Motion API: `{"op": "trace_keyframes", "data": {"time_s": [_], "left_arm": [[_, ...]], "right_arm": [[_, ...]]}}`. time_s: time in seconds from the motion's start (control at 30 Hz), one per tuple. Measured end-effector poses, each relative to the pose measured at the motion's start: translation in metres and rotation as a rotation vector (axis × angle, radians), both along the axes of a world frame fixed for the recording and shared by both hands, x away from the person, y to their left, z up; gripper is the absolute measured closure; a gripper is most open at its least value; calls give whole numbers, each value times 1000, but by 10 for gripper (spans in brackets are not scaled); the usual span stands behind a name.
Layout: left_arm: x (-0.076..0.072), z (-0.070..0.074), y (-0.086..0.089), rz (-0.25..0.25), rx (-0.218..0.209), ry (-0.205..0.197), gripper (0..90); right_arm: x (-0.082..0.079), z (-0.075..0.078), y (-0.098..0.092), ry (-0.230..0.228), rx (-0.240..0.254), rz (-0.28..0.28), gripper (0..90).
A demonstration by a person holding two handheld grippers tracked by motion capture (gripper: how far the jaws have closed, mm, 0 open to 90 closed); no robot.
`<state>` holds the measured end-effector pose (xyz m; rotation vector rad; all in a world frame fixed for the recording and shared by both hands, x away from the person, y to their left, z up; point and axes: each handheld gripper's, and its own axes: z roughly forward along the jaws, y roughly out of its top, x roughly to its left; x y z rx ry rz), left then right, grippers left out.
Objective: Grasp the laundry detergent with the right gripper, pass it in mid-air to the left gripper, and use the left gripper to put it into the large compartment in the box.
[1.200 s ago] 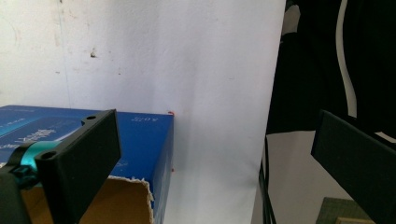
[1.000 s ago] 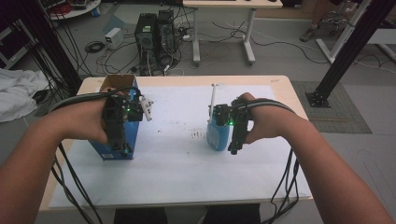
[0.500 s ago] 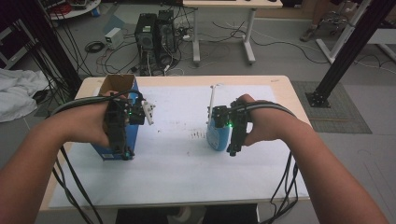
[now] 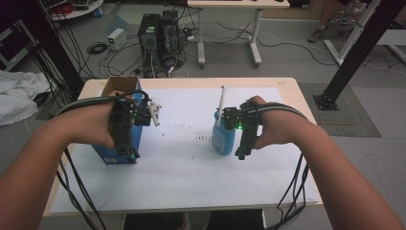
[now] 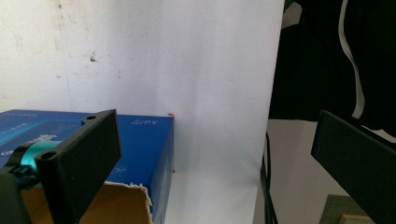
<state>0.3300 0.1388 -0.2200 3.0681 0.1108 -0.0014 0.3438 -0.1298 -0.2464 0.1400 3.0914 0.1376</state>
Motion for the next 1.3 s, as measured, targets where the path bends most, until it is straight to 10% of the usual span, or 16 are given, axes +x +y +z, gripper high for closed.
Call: {"op": "trace_keyframes", "data": {"time_s": [0.23, 0.57, 0.93, 1.3], "left_arm": [[2, -2, 5, 20, -13, -13, 17], [-1, -8, 3, 29, -26, -6, 17], [-2, -9, -4, 3, -25, -5, 17], [-2, -12, 2, 8, -27, -1, 17]], "right_arm": [[2, -1, -4, 4, 21, -17, 124], [-11, -3, -24, -40, 270, -114, 124], [-19, -17, -31, -72, 418, -207, 124], [-17, -41, -40, -115, 426, -406, 124]]}}
